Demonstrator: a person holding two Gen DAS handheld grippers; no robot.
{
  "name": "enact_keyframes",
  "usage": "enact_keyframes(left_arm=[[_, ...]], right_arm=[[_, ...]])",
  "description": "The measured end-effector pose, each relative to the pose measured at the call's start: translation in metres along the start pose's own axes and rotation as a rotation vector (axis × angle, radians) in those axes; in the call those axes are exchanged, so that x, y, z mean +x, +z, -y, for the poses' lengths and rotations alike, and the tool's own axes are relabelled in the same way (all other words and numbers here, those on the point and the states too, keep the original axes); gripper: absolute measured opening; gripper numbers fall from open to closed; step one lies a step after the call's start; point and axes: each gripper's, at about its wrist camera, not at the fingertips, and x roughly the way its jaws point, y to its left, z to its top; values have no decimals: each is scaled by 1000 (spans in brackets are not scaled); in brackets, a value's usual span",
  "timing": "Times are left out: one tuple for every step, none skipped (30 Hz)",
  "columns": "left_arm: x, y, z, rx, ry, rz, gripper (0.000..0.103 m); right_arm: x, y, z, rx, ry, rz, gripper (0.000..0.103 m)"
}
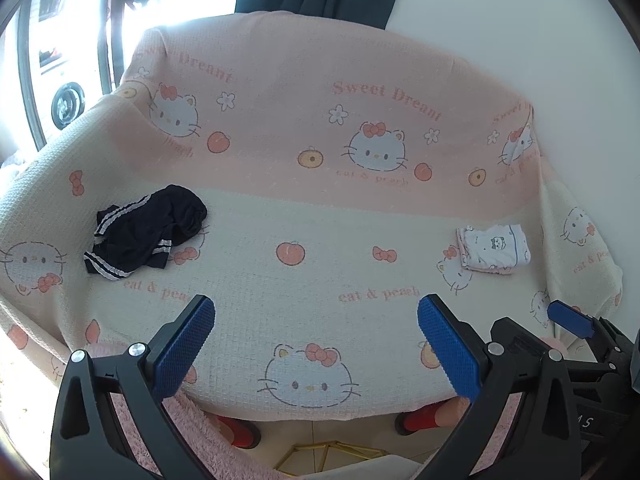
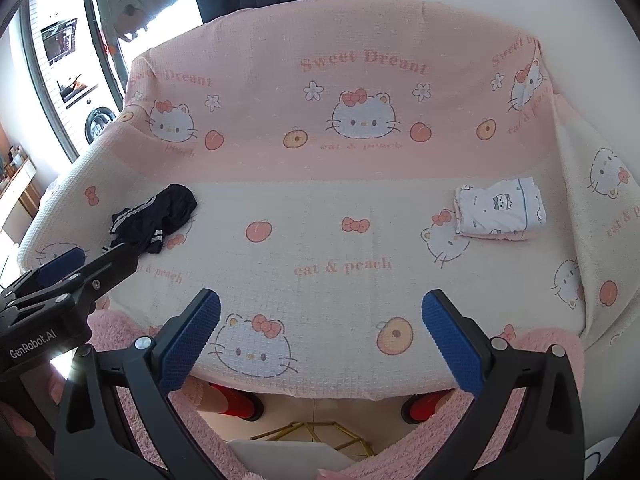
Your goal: Fold clothes
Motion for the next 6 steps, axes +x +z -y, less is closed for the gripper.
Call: enact_keyframes(left_arm=[[0,0,0,1,-2,3,103],[0,-1,1,8,5,8,103],[0,-2,2,16,11,13,103],[0,-2,3,23,17,18,103],[0,-2,4,30,22,22,103],[1,-2,5,28,14,18,103]], right_arm=[[0,0,1,2,-3,1,102],[0,1,2,4,-5,2,102],[1,2,3,6,-8,2,102],[1,2,4,8,-9,2,102],[1,2,5,10,-8,2,102],[2,3,6,10,-6,2,103]])
